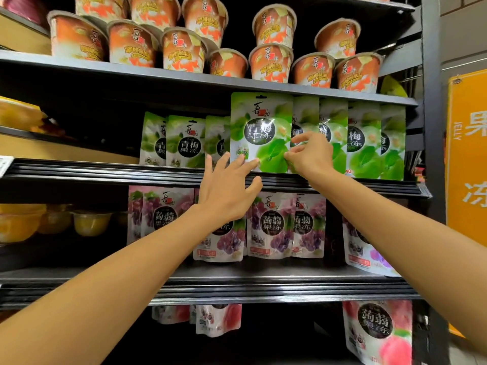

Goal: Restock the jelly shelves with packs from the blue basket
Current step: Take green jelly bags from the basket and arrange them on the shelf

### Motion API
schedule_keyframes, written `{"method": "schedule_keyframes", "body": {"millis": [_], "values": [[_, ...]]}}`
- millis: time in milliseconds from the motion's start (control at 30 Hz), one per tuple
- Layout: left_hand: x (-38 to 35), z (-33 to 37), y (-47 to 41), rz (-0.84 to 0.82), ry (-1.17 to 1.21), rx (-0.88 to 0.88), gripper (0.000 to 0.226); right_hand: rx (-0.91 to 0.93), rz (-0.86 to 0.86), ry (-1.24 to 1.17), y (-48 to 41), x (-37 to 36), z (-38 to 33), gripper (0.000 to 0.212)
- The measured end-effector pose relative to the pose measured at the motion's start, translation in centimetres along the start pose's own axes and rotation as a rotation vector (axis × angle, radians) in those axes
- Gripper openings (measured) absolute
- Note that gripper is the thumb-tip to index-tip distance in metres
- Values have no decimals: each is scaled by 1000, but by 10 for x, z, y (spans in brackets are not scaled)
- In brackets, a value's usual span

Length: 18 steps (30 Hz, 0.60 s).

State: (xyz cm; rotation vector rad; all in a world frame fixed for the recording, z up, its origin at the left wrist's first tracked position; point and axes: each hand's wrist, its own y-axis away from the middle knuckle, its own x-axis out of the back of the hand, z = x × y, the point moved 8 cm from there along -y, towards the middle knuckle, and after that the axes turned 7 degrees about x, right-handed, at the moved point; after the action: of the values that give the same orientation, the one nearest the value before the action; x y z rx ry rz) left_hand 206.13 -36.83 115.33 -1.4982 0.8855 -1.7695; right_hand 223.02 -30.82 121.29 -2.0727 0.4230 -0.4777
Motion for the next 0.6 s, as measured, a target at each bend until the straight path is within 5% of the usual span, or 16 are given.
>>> {"method": "schedule_keyframes", "body": {"millis": [333,600], "values": [[36,-14,29,195,385,-20,37,121,68,20,33,11,-8,23],[29,-42,114,44,679,-2,18,32,143,-249,130,7,7,16]]}}
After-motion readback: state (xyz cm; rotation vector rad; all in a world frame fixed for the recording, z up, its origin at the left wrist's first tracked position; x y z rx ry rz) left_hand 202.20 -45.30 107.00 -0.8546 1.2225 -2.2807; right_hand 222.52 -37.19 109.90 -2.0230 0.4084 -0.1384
